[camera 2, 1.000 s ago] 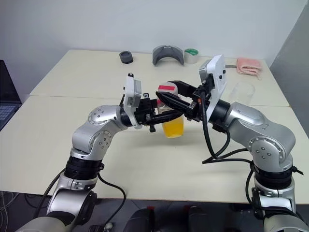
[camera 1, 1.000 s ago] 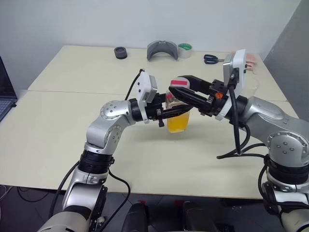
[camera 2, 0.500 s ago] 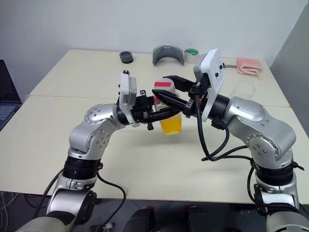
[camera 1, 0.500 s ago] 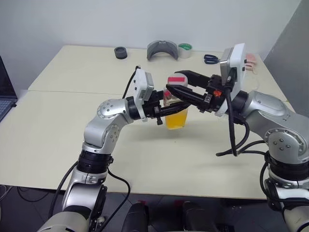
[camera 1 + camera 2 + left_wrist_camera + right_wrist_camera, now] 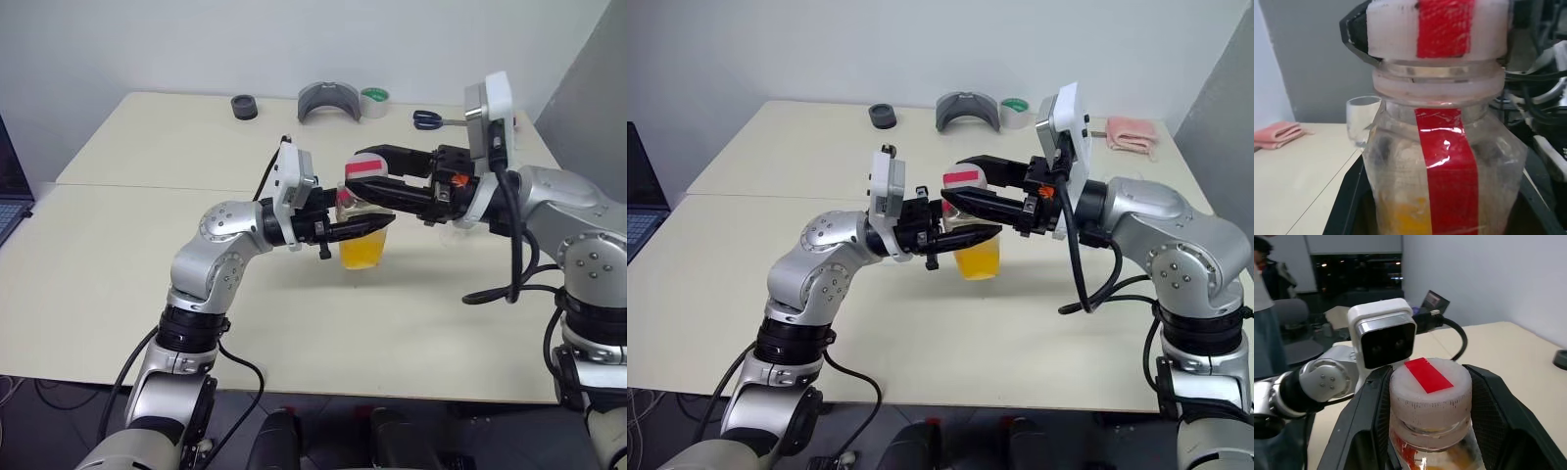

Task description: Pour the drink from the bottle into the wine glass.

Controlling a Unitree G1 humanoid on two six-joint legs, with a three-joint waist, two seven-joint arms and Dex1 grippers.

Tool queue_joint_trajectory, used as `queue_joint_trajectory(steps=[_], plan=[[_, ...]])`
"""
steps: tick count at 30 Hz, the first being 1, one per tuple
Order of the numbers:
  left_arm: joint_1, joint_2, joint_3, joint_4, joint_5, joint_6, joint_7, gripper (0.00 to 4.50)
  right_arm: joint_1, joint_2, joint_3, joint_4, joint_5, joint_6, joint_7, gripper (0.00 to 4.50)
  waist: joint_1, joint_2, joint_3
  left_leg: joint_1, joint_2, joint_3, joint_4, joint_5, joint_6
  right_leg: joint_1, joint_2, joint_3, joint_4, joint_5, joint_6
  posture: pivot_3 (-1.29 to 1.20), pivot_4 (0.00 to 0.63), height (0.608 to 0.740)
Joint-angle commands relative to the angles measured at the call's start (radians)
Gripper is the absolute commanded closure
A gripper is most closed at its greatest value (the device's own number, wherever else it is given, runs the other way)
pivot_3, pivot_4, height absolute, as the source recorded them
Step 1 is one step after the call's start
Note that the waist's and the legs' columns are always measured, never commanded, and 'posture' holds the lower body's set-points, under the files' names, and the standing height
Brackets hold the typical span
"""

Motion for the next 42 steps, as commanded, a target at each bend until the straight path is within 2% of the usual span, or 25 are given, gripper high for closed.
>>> queue_joint_trajectory(steps=[1,5,9,16,20,22,23,25,28,31,33,35,37,39,42], plan=[[0.019,0.032,-0.020,-0.070,-0.044,0.045,-0.046,2.73,-0.073,-0.022,0.019,0.026,-0.024,-0.075,0.157,2.51,-0.001,0.000,0.000,0.000,0.000,0.000,0.000,0.000,0.000,0.000,0.000,0.000,0.000,0.000,0.000,0.00,0.150,0.740],[0.037,0.070,-0.019,-0.107,-0.070,0.071,-0.074,2.73,-0.125,-0.031,0.067,0.113,-0.136,-0.199,0.294,2.51,-0.002,0.001,0.001,0.000,0.000,0.000,0.000,0.000,0.000,0.000,0.000,0.001,0.000,0.000,0.000,0.00,0.150,0.740],[0.050,0.078,-0.016,-0.128,-0.078,0.083,-0.067,2.73,-0.155,-0.026,0.068,0.175,-0.205,-0.277,0.340,2.51,0.000,0.001,0.001,0.000,0.000,0.000,0.001,0.000,0.000,0.000,0.000,-0.001,0.000,0.000,0.000,0.00,0.150,0.740],[0.062,0.083,-0.004,-0.141,-0.081,0.092,-0.046,2.73,-0.141,-0.026,-0.056,0.134,-0.096,-0.077,0.155,2.51,0.002,0.001,0.001,0.000,0.002,-0.001,0.000,0.000,0.000,0.000,-0.001,0.000,0.001,0.000,0.000,0.00,0.150,0.740],[0.081,0.096,0.021,-0.146,-0.082,0.103,-0.017,2.73,0.002,-0.077,-0.201,-0.017,-0.012,0.054,-0.025,2.51,0.006,0.001,0.001,0.000,0.002,-0.001,0.000,0.000,0.000,0.001,-0.002,-0.001,0.000,0.000,0.000,0.00,0.150,0.740],[0.098,0.098,0.028,-0.146,-0.068,0.101,0.012,2.73,0.145,-0.076,-0.285,-0.146,0.009,0.104,-0.162,2.51,0.006,0.001,0.001,-0.001,0.002,-0.001,0.000,0.000,0.000,0.000,-0.002,0.001,0.000,0.000,0.000,0.00,0.150,0.740],[0.105,0.098,0.029,-0.145,-0.057,0.096,0.028,2.73,0.231,-0.077,-0.309,-0.217,-0.021,0.108,-0.221,2.51,0.006,0.001,0.001,-0.001,0.002,-0.001,0.000,0.000,0.000,0.001,-0.002,0.001,-0.001,0.000,0.000,0.00,0.150,0.740],[0.115,0.092,0.029,-0.141,-0.044,0.089,0.059,2.73,0.445,-0.076,-0.304,-0.359,-0.183,0.057,-0.329,2.51,0.009,0.001,0.000,-0.002,0.002,-0.001,-0.001,0.000,0.000,0.000,-0.002,0.001,-0.001,0.000,0.000,0.00,0.150,0.740],[0.118,0.071,0.026,-0.140,-0.037,0.086,0.099,2.73,0.686,0.024,-0.272,-0.448,-0.304,0.014,-0.484,2.51,0.006,0.001,0.000,-0.003,0.000,-0.001,-0.001,0.000,0.000,-0.001,-0.002,0.003,-0.001,-0.001,0.001,0.00,0.150,0.740],[0.111,0.048,0.018,-0.140,-0.033,0.086,0.122,2.73,0.861,0.097,-0.159,-0.418,-0.458,-0.098,-0.542,2.51,0.000,0.001,0.000,-0.002,-0.001,0.000,0.000,0.001,-0.001,0.000,0.000,0.004,-0.001,-0.001,0.001,0.00,0.150,0.740],[0.094,0.030,0.012,-0.129,-0.029,0.082,0.132,2.73,0.911,0.180,-0.107,-0.269,-0.551,-0.198,-0.597,2.51,-0.007,0.002,0.000,0.000,-0.002,0.000,-0.001,0.001,-0.001,0.000,0.000,0.006,0.001,-0.001,0.001,0.00,0.150,0.740],[0.076,0.016,0.007,-0.113,-0.023,0.075,0.134,2.73,0.931,0.243,-0.069,-0.101,-0.636,-0.293,-0.635,2.51,-0.008,0.000,0.000,0.003,-0.002,0.002,-0.001,0.002,-0.001,0.002,0.002,0.006,0.001,-0.001,0.002,0.00,0.150,0.740],[0.065,0.012,0.003,-0.106,-0.017,0.069,0.132,2.73,0.917,0.336,-0.105,0.042,-0.634,-0.383,-0.655,2.51,-0.007,0.000,0.000,0.004,-0.001,0.004,-0.002,0.003,0.000,0.002,0.002,0.007,0.001,-0.001,0.002,0.00,0.150,0.740],[0.056,0.011,0.004,-0.099,-0.015,0.067,0.131,2.73,0.903,0.360,-0.111,0.115,-0.657,-0.455,-0.638,2.51,-0.014,0.001,-0.001,0.006,-0.001,0.006,-0.003,0.004,0.000,0.003,0.003,0.009,0.002,-0.001,0.002,0.00,0.150,0.740],[0.050,0.010,0.006,-0.095,-0.014,0.065,0.133,2.73,0.894,0.364,-0.121,0.158,-0.669,-0.490,-0.629,1.71,-0.014,0.000,-0.001,0.008,0.000,0.007,-0.002,0.004,0.000,0.005,0.003,0.009,0.001,0.000,0.003,0.00,0.150,0.740]])
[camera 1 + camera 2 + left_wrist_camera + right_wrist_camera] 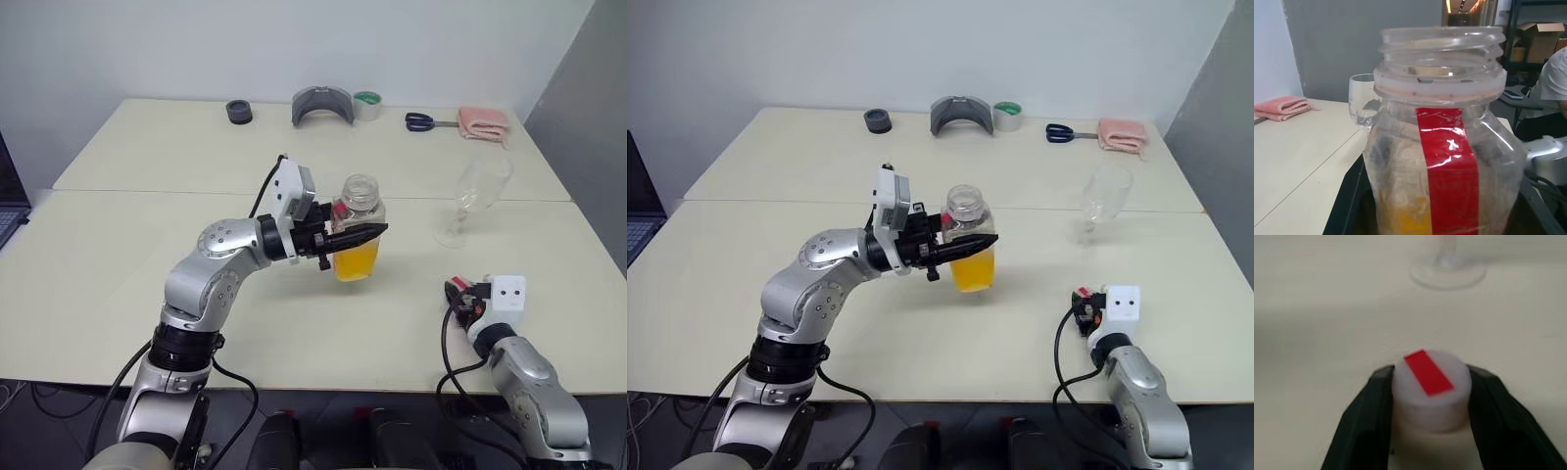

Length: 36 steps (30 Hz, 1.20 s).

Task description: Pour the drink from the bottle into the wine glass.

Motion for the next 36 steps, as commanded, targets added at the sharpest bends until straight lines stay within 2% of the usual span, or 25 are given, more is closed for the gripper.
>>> queue_joint_trajectory(steps=[1,5,6,12,17,20,24,30,36], plan=[[-0.030,0.000,0.015,-0.019,-0.004,-0.021,0.001,2.73,-0.001,-0.003,-0.035,0.062,-0.019,-0.037,0.009,1.40,0.001,0.000,0.000,0.000,0.000,0.000,0.000,0.000,0.000,0.000,0.000,0.000,0.000,0.000,0.000,0.00,0.150,0.740],[-0.018,0.004,0.018,-0.035,-0.008,-0.016,0.006,2.73,0.017,-0.037,-0.038,-0.016,-0.005,-0.017,0.046,0.09,0.009,0.000,0.000,0.000,0.000,0.000,0.000,0.000,0.000,0.001,0.000,0.000,0.000,0.000,0.000,0.00,0.150,0.740],[-0.016,0.005,0.019,-0.036,-0.008,-0.016,0.008,2.73,0.021,-0.048,-0.040,-0.049,0.001,-0.002,0.054,0.03,0.012,0.000,0.000,0.000,0.000,0.000,0.000,0.000,0.000,0.001,-0.001,0.000,0.000,0.000,0.000,0.00,0.150,0.740],[-0.015,0.005,0.023,-0.030,-0.005,-0.019,0.022,2.73,0.003,-0.130,-0.076,-0.237,0.081,0.140,0.108,0.03,0.015,0.000,0.000,-0.001,-0.001,-0.001,-0.001,0.000,0.000,0.000,-0.001,0.000,0.000,0.000,0.000,0.00,0.150,0.740],[-0.019,0.014,0.047,-0.004,0.011,-0.026,0.060,2.73,-0.071,-0.300,-0.124,-0.419,0.288,0.245,0.306,0.03,0.012,0.000,0.000,-0.001,0.000,-0.001,-0.001,0.000,0.000,-0.001,0.000,0.000,0.000,0.000,0.000,0.00,0.150,0.740],[-0.045,0.010,0.072,0.061,0.071,-0.059,0.141,2.73,-0.156,-0.424,-0.165,-0.460,0.449,0.289,0.451,0.03,0.013,-0.001,0.001,-0.001,-0.001,-0.001,-0.001,0.000,0.000,0.000,0.000,0.000,0.000,0.000,0.000,0.00,0.150,0.740],[-0.098,0.000,0.105,0.205,0.208,-0.161,0.306,2.73,-0.335,-0.516,-0.158,-0.431,0.614,0.356,0.522,0.03,0.013,-0.001,0.001,-0.001,0.000,-0.002,0.000,0.000,0.000,0.001,0.000,-0.001,-0.001,0.000,0.000,0.00,0.150,0.740],[-0.154,-0.008,0.170,0.389,0.359,-0.303,0.544,2.73,-0.547,-0.509,-0.065,-0.354,0.685,0.420,0.502,0.03,0.015,-0.002,0.001,-0.003,-0.001,-0.002,-0.001,0.000,0.000,0.000,-0.001,-0.002,-0.002,0.001,0.000,0.00,0.150,0.740],[-0.141,-0.011,0.243,0.526,0.423,-0.435,0.710,2.73,-0.583,-0.458,0.016,-0.314,0.624,0.396,0.504,0.03,0.019,-0.002,0.001,-0.010,-0.001,-0.005,0.000,0.000,0.000,-0.005,-0.005,-0.004,-0.002,0.001,0.000,0.00,0.150,0.740]])
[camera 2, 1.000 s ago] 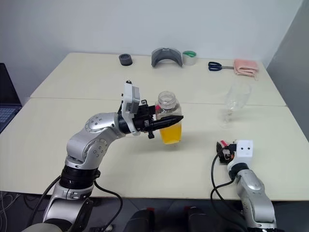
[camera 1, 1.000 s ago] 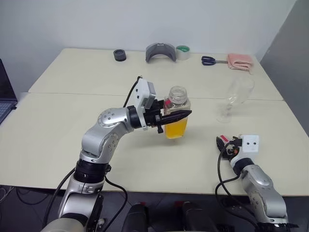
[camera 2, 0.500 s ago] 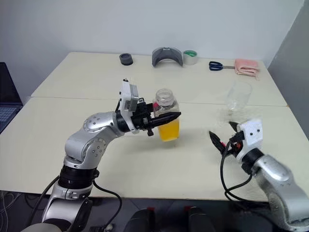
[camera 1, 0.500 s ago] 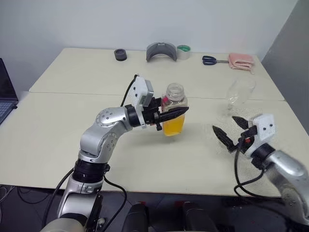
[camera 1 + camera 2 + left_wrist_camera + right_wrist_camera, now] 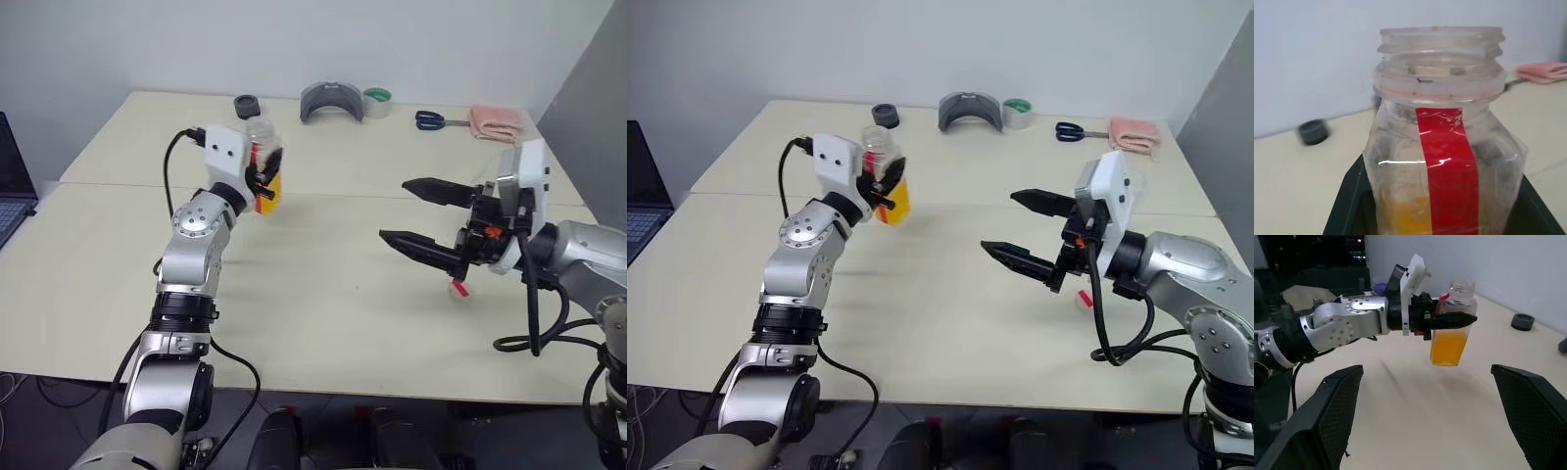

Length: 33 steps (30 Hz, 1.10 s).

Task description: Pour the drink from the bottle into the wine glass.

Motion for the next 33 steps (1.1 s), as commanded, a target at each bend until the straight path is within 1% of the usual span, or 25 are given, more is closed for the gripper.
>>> queue_joint_trajectory(steps=[1,3,9,14,21,23,25,30,33], plan=[[-0.008,0.004,0.053,0.036,0.025,-0.118,0.066,2.73,-0.025,0.027,0.027,-0.001,-0.028,-0.028,-0.008,0.03,0.000,0.000,0.000,-0.001,0.001,-0.001,0.000,0.000,0.000,0.000,-0.001,0.000,0.000,0.000,0.000,0.00,0.150,0.740],[0.002,0.009,0.058,0.075,0.030,-0.200,0.053,2.73,-0.030,0.049,0.045,0.003,-0.041,-0.037,-0.013,0.03,0.001,0.000,0.000,-0.001,0.001,-0.001,0.000,0.000,0.000,0.000,-0.002,0.000,0.000,0.000,0.000,0.00,0.150,0.740],[-0.011,0.007,0.093,0.214,0.012,-0.317,0.045,2.73,-0.043,0.076,0.069,0.002,-0.059,-0.041,-0.009,0.03,0.001,0.000,0.000,-0.001,-0.001,-0.002,0.000,0.000,0.000,0.000,-0.001,-0.003,0.000,0.000,0.000,0.00,0.150,0.740],[-0.015,0.000,0.114,0.327,-0.008,-0.356,0.023,2.73,-0.046,0.077,0.079,-0.001,-0.065,-0.036,-0.008,0.03,0.001,0.000,0.000,-0.001,-0.004,-0.003,0.000,0.000,0.000,0.000,-0.001,-0.004,0.001,0.000,0.000,0.00,0.150,0.740],[-0.031,-0.004,0.125,0.423,-0.023,-0.384,-0.017,2.73,-0.040,0.084,0.084,-0.004,-0.079,-0.034,-0.020,0.03,0.001,0.000,0.000,-0.001,-0.004,-0.003,0.001,0.000,0.000,0.001,-0.001,-0.005,0.001,0.000,0.000,0.00,0.150,0.740],[-0.035,-0.002,0.125,0.442,-0.018,-0.386,-0.021,2.09,-0.038,0.085,0.082,-0.004,-0.082,-0.033,-0.024,0.00,0.001,0.000,0.000,-0.001,-0.004,-0.004,0.001,0.000,0.000,0.001,-0.001,-0.005,0.001,0.000,0.000,0.00,0.150,0.740],[-0.038,-0.001,0.127,0.453,-0.019,-0.386,-0.027,1.62,-0.039,0.087,0.082,-0.003,-0.086,-0.033,-0.026,0.00,0.000,0.000,0.000,-0.001,-0.004,-0.004,0.001,0.000,0.000,0.001,-0.001,-0.005,0.002,0.000,0.000,0.00,0.150,0.740],[-0.021,0.005,0.121,0.437,-0.010,-0.367,-0.028,0.04,-0.033,0.088,0.077,-0.006,-0.087,-0.032,-0.033,0.00,0.000,0.000,0.000,-0.001,-0.004,-0.004,0.001,0.000,0.000,0.001,-0.001,-0.005,0.002,0.000,0.000,0.00,0.150,0.740],[0.022,0.007,0.121,0.385,-0.004,-0.340,-0.011,0.01,-0.015,0.086,0.069,-0.016,-0.084,-0.032,-0.040,0.00,0.000,0.000,0.000,-0.001,-0.004,-0.004,0.001,0.000,0.000,0.001,-0.001,-0.005,0.003,0.000,0.000,0.00,0.150,0.740]])
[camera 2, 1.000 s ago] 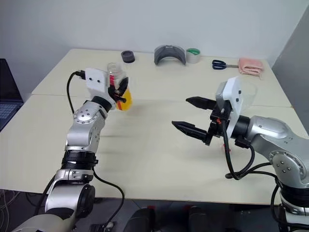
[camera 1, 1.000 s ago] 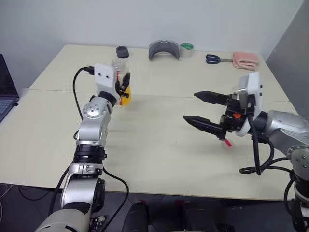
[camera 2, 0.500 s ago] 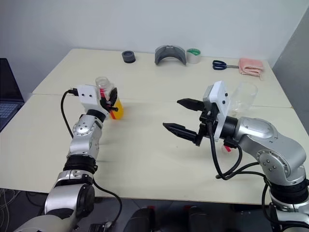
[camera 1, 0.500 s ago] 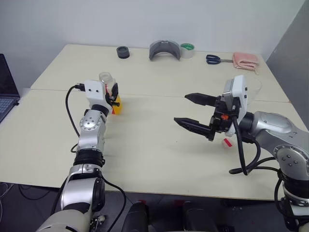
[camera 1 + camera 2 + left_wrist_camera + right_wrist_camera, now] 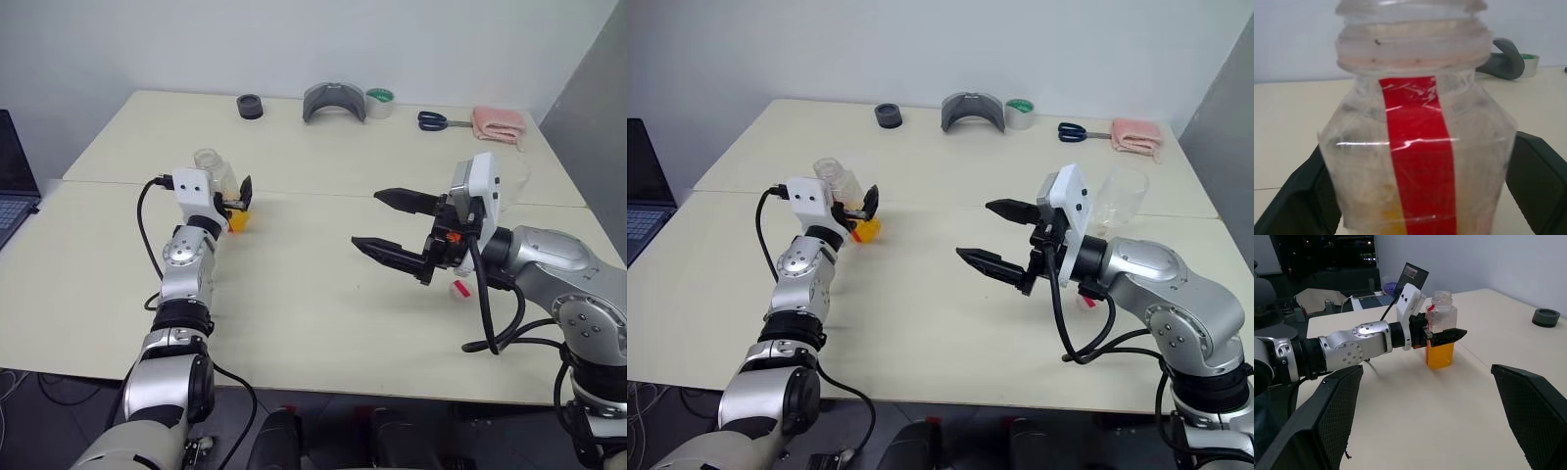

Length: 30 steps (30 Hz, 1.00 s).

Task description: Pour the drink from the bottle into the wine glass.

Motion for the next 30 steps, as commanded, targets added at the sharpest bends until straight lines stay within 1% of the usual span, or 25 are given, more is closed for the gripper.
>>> queue_joint_trajectory(steps=[1,8,13,15,19,20,21,24,27,30], plan=[[0.050,0.013,0.001,-0.098,0.004,0.029,0.017,0.01,0.020,-0.004,-0.030,-0.036,-0.006,-0.014,-0.013,0.00,-0.002,0.000,0.000,0.000,0.000,0.000,0.000,0.000,0.000,0.000,0.000,0.000,0.001,0.000,0.000,0.00,0.150,0.740],[0.265,-0.008,0.006,-0.430,-0.019,0.194,0.066,0.01,0.094,-0.009,-0.039,-0.079,-0.010,-0.018,-0.047,0.00,-0.003,0.000,0.000,0.001,0.006,0.000,0.000,0.000,0.000,-0.001,0.000,0.000,0.005,0.000,0.000,0.00,0.150,0.740],[0.454,-0.028,0.004,-0.742,-0.045,0.373,0.095,0.01,0.171,-0.006,-0.051,-0.123,-0.007,-0.012,-0.082,0.00,-0.003,0.000,-0.001,0.002,0.007,0.000,0.001,0.000,0.000,0.000,0.000,0.001,0.005,0.000,0.000,0.00,0.150,0.740],[0.505,-0.029,-0.006,-0.835,-0.060,0.441,0.088,0.01,0.202,-0.008,-0.060,-0.133,-0.014,-0.010,-0.101,0.00,-0.003,0.000,-0.001,0.002,0.007,0.000,0.001,0.000,0.000,0.000,0.000,0.001,0.005,0.000,0.000,0.00,0.150,0.740],[0.613,0.031,-0.103,-1.099,-0.148,0.594,-0.061,0.01,0.309,0.017,-0.105,-0.132,-0.116,-0.029,-0.227,0.00,-0.002,-0.001,-0.001,0.003,0.007,0.001,0.001,0.000,0.000,0.001,0.000,0.001,0.005,0.000,0.000,0.00,0.150,0.740],[0.623,0.043,-0.116,-1.135,-0.167,0.619,-0.086,0.01,0.322,0.021,-0.111,-0.131,-0.134,-0.033,-0.245,0.00,-0.002,-0.001,-0.001,0.003,0.007,0.001,0.001,0.000,-0.001,0.001,0.000,0.001,0.005,0.000,0.000,0.00,0.150,0.740],[0.631,0.075,-0.143,-1.183,-0.191,0.640,-0.141,0.01,0.343,0.022,-0.120,-0.123,-0.159,-0.038,-0.259,0.00,-0.002,-0.001,-0.001,0.003,0.006,0.001,0.001,0.001,-0.001,0.001,0.000,0.002,0.006,0.000,0.000,0.00,0.150,0.740],[0.619,0.162,-0.183,-1.311,-0.328,0.724,-0.305,0.01,0.374,0.031,-0.159,-0.079,-0.221,-0.042,-0.313,0.00,-0.003,-0.002,-0.001,0.005,0.005,0.002,0.001,0.001,-0.002,0.001,0.002,0.003,0.006,0.000,0.000,0.00,0.150,0.740],[0.585,0.206,-0.188,-1.358,-0.423,0.769,-0.388,0.01,0.378,0.045,-0.174,-0.026,-0.256,-0.033,-0.345,0.00,-0.005,-0.001,-0.001,0.007,0.005,0.004,0.000,0.002,-0.003,0.002,0.003,0.005,0.006,0.000,0.000,0.00,0.150,0.740],[0.562,0.237,-0.203,-1.371,-0.473,0.790,-0.457,0.01,0.373,0.101,-0.178,0.063,-0.304,-0.059,-0.387,0.00,-0.010,-0.001,-0.001,0.010,0.004,0.006,-0.002,0.002,-0.002,0.002,0.005,0.007,0.007,-0.001,0.000,0.00,0.150,0.740]])
